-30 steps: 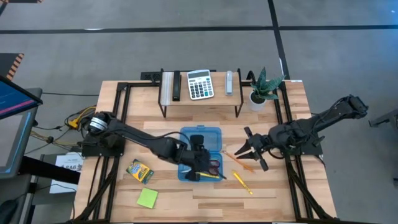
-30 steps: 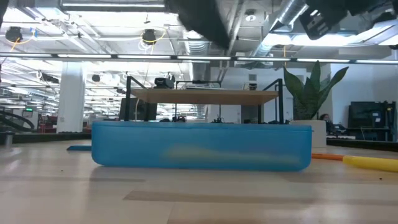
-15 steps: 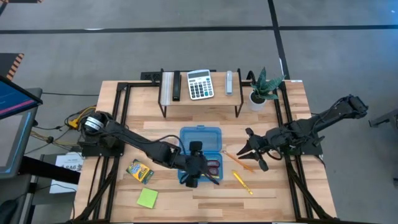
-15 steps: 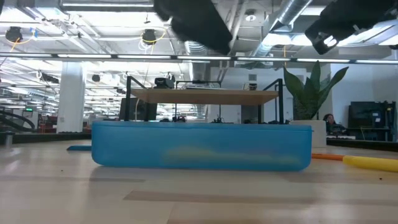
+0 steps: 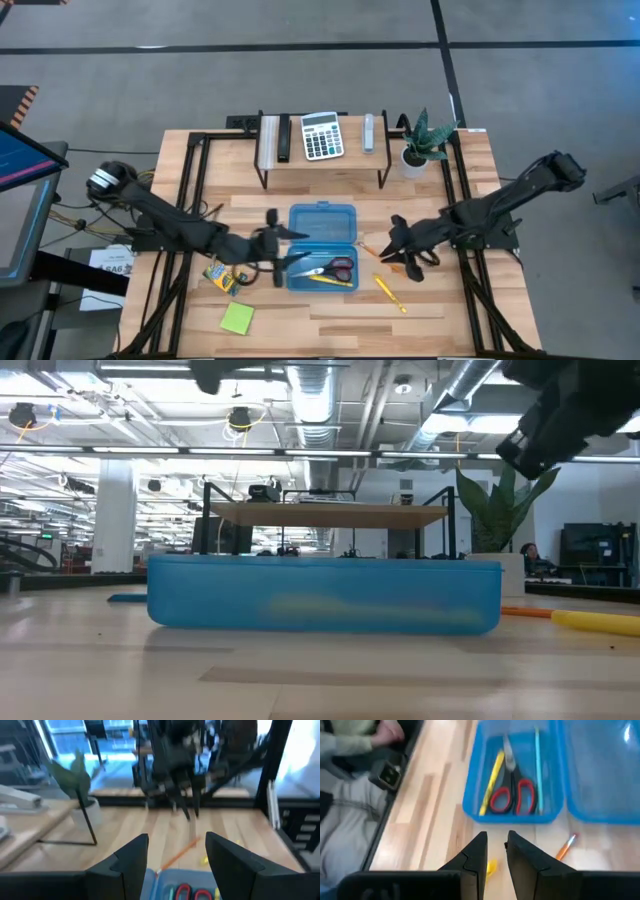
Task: Pack school essentials
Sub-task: Put the orange pencil into the blue supply box
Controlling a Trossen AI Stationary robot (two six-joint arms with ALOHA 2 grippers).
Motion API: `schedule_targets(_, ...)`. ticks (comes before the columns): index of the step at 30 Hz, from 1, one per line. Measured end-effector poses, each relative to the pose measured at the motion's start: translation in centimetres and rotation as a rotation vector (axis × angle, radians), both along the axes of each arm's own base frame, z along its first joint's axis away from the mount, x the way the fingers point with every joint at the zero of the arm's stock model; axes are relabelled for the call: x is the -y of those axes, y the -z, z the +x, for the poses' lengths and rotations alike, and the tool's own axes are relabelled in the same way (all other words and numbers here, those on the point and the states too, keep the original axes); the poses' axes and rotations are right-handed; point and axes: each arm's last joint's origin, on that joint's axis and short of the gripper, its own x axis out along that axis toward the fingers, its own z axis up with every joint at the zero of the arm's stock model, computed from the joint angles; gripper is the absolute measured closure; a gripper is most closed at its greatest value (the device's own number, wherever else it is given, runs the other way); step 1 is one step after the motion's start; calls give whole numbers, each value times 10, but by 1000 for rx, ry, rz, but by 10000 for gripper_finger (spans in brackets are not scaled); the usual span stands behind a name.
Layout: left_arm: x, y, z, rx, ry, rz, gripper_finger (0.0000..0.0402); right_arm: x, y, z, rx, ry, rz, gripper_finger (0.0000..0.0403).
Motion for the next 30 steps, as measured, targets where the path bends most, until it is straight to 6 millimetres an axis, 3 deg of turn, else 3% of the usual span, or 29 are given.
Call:
schedule_targets(5, 2, 6, -25, 85, -1, -10, 214, -11, 12, 8, -172, 27, 4, 310)
schedule_targets(10, 3, 9, -32, 101, -9, -12, 214, -19, 25, 10, -326, 46, -54, 310)
schedule_targets(18, 4, 8, -33, 107, -5, -31, 214, 4, 48, 41, -313, 217, -113, 310)
schedule_targets(24, 4, 8, -33, 107, -4, -33, 214, 22, 66, 58, -317, 247, -157, 310)
schedule_targets(30, 4, 9, -32, 106, -4, -46, 214, 29, 77, 70, -287, 248, -171, 310)
